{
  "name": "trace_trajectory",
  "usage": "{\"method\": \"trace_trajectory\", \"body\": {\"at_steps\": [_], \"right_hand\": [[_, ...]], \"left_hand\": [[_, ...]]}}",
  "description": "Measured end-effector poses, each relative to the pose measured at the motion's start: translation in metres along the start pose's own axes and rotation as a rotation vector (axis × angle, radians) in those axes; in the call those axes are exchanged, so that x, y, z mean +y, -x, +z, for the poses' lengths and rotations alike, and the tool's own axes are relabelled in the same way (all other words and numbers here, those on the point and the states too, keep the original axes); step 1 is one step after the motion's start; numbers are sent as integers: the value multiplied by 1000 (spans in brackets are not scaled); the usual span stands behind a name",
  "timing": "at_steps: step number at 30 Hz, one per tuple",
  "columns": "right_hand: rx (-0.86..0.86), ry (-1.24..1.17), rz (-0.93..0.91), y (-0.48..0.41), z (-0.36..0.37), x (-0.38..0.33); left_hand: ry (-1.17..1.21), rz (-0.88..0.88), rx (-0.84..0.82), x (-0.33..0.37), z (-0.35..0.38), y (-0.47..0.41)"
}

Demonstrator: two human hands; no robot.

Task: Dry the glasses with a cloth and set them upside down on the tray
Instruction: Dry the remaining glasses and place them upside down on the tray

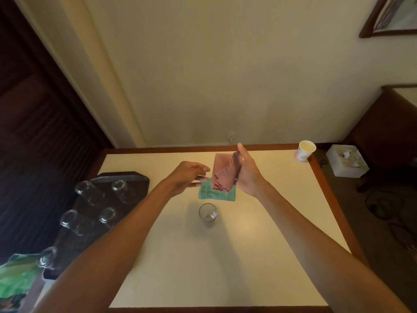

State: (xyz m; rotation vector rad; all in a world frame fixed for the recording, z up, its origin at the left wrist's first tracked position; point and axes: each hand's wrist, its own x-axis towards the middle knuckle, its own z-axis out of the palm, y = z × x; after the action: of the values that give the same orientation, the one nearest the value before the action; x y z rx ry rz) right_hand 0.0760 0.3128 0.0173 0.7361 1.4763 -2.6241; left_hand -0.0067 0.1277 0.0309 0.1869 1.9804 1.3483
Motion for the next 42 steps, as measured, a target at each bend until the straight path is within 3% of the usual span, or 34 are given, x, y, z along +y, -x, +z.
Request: {"method": "trace_trajectory", "body": {"at_steps": [8, 17, 21, 25, 29, 33, 37, 42], "right_hand": [[-62, -103, -37, -6, 19, -15], [45, 384, -22, -11, 11, -37], [12, 411, -71, -16, 20, -38], [133, 396, -171, -23, 24, -41], [67, 514, -301, -18, 22, -41], [-65, 661, -326, -10, 17, -43], [-89, 868, -405, -6, 18, -52], [-36, 1216, -512, -11, 22, -58]], "left_hand": [[38, -1, -146, 20, -6, 2], [-19, 118, 13, 59, -30, 1], [15, 65, 23, 67, -37, 3], [210, 13, 5, 64, -43, 3], [272, 29, 217, 50, -41, -9], [96, 156, 353, 44, -37, -13], [-108, 282, 105, 44, -38, -1], [-400, 332, 57, 42, -33, -3]]}}
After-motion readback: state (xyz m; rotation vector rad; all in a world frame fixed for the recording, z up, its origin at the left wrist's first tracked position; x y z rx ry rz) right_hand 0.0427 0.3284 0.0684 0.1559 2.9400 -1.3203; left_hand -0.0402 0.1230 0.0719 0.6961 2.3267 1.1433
